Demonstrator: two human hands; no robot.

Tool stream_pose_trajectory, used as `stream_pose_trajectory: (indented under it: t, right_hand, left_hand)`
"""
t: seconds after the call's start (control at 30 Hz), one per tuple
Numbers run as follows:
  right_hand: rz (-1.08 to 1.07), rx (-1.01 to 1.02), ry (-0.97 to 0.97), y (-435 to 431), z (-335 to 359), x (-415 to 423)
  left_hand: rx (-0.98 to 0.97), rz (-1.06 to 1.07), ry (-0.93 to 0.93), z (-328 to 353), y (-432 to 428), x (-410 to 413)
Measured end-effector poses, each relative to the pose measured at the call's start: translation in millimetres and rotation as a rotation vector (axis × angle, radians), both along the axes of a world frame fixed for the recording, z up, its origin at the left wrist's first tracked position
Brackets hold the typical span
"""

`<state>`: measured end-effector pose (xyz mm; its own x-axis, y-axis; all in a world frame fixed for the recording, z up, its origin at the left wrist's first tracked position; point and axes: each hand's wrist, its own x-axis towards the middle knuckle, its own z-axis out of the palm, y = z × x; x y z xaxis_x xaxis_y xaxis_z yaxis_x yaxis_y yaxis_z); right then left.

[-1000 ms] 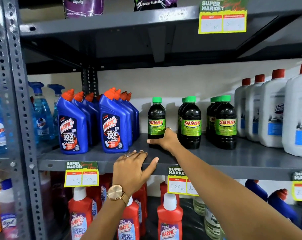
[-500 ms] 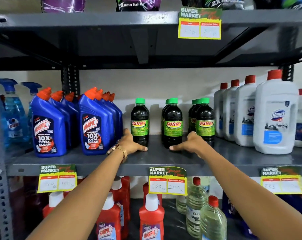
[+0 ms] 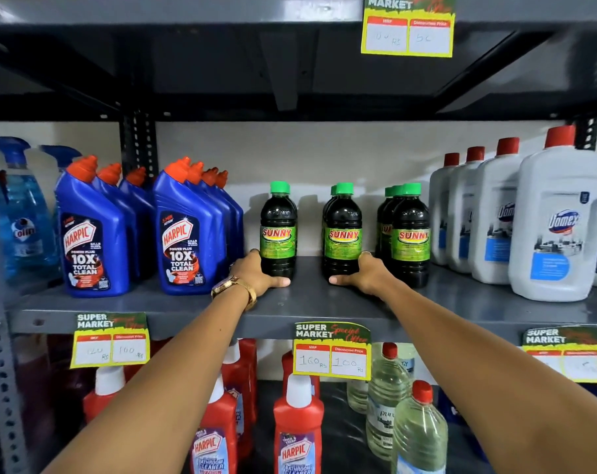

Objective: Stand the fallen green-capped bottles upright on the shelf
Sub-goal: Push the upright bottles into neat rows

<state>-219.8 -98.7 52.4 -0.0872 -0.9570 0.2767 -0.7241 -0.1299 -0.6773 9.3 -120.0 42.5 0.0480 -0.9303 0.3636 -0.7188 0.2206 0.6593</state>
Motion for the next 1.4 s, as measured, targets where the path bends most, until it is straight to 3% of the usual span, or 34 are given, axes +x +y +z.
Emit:
stream_pose_trajectory:
  t: [0.67, 0.97, 1.07, 1.13, 1.2, 1.3, 1.4]
  right_hand:
    - [0.020, 0.011, -0.040, 1, -4, -5]
    - [0.028, 0.021, -0.066, 14, -1, -1]
    - [0.066, 0.044, -0.151, 27, 0, -5]
    - [0.017, 0.004, -0.217, 37, -2, -19]
    - [-0.092, -0.108, -0.302, 47, -3, -40]
    - [-0.296, -0.249, -0.261, 55, 1, -75]
    - [-0.311, -0.054, -0.238, 52, 4, -96]
  left_hand:
    - [0.026, -0.022, 0.078, -2, -3, 3]
    - [0.098, 0.009, 0.002, 5, 15, -3]
    - [-0.003, 0.057, -0.003, 0, 35, -1]
    - [-0.112, -0.031, 0.030, -1, 48, 1]
    - [-0.170, -0.249, 0.032, 2, 60, -2]
    - [-0.194, -0.487, -0.135, 7, 70, -22]
    - [-0.155, -0.547, -0.293, 8, 70, -47]
